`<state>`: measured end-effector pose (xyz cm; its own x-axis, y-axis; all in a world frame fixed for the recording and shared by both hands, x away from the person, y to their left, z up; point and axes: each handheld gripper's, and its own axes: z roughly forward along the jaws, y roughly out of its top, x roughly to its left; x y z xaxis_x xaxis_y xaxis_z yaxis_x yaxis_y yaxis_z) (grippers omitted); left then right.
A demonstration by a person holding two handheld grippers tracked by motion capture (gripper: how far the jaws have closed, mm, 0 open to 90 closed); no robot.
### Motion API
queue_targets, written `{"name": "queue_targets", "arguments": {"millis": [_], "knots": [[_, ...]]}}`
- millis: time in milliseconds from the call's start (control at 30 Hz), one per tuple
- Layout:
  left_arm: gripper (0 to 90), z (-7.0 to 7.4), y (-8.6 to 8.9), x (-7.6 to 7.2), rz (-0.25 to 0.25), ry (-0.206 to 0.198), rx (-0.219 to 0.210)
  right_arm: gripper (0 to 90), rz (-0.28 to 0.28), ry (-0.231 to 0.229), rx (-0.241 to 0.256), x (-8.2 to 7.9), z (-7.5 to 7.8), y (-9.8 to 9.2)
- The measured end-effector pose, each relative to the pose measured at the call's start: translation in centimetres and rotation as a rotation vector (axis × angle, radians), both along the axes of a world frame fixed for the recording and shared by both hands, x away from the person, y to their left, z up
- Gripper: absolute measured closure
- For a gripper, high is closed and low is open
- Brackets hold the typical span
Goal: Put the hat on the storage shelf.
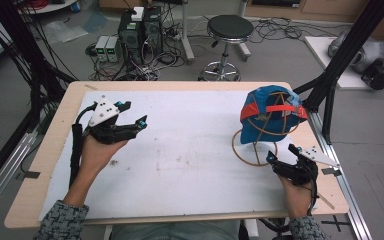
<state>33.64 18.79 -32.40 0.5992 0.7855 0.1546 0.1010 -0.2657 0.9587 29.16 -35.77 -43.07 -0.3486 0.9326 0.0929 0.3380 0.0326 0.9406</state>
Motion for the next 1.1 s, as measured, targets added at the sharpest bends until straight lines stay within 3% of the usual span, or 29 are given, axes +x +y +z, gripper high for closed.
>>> {"name": "queue_targets", "arguments": {"millis": [300, 500, 667, 800, 900, 1100], "knots": [[29.0, -2.4, 4.7, 0.3, 0.105, 0.023, -0.037, 10.9, 0.008, -0.007, -0.012, 0.3, 0.1, 0.4], [26.9, -4.0, 7.5, 1.6, 0.12, 0.086, -0.087, 10.9, 0.009, -0.004, -0.024, 0.3, 0.1, 0.5], [27.1, -4.9, 8.2, 2.2, 0.112, 0.132, -0.102, 10.9, 0.002, 0.005, -0.018, 0.3, 0.0, 0.3], [27.2, -4.9, 8.2, 2.2, 0.112, 0.132, -0.102, 10.9, 0.001, 0.005, -0.018, 0.3, 0.0, 0.3], [26.8, -5.8, 8.3, 2.7, 0.103, 0.182, -0.063, 10.9, 0.007, 0.005, -0.025, 0.3, 0.0, 0.4], [26.3, -6.2, 8.5, 3.0, 0.125, 0.194, -0.035, 10.9, 0.006, 0.003, -0.024, 0.3, 0.0, 0.3]]}}
